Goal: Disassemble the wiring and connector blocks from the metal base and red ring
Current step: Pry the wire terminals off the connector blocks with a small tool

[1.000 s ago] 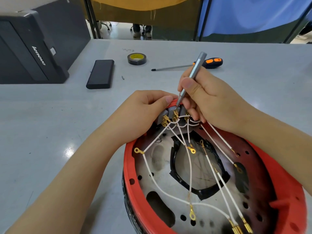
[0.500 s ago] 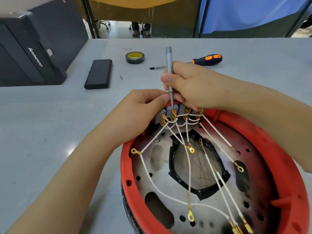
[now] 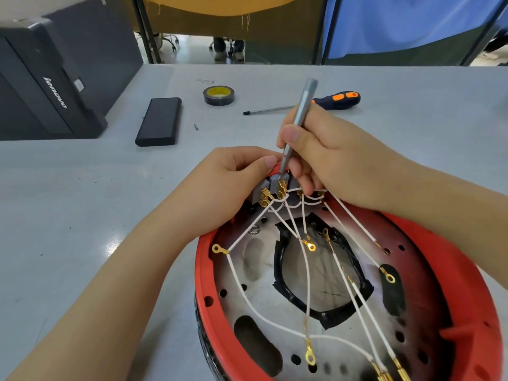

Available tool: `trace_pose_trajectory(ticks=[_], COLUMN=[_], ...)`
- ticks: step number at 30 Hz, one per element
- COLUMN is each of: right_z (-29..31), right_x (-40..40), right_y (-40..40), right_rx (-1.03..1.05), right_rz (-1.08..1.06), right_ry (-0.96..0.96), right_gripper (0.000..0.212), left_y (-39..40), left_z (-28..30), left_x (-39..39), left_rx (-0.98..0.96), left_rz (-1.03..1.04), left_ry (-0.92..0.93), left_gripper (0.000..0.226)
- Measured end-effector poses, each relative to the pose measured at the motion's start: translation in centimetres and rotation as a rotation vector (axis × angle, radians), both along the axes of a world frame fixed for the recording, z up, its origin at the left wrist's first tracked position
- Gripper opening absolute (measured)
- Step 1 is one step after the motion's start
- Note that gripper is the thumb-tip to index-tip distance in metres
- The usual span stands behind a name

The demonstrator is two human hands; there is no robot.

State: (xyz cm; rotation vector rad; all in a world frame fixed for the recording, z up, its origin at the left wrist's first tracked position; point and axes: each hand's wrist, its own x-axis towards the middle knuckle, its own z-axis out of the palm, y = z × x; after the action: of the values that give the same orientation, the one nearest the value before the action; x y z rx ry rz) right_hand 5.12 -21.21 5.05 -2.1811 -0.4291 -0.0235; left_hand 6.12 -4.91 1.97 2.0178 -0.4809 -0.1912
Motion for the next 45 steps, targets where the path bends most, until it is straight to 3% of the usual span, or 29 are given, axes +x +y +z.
trace_pose_trajectory(ticks=[16,24,45], right_z=[-1.5,-1.0,-1.1], right_x=[-1.0,0.0,0.0], right_y=[-0.4,0.0,-0.6], right_rx=[0.022,-0.014,0.163], right_rz=[0.010,0.075,0.101], right_ry=[-0.171,-0.149,-0.080], right_gripper=[0.015,0.020,0.021], left_y=[0.0,0.0,0.2], left_z=[-0.1,0.3,-0.2], left_x=[0.1,-0.2,0.4], left_rx=[0.012,-0.004,-0.088], left_rz=[0.018,0.010,0.002], left_ry=[0.001,-0.002,0.096], left_gripper=[0.022,0.023,0.024])
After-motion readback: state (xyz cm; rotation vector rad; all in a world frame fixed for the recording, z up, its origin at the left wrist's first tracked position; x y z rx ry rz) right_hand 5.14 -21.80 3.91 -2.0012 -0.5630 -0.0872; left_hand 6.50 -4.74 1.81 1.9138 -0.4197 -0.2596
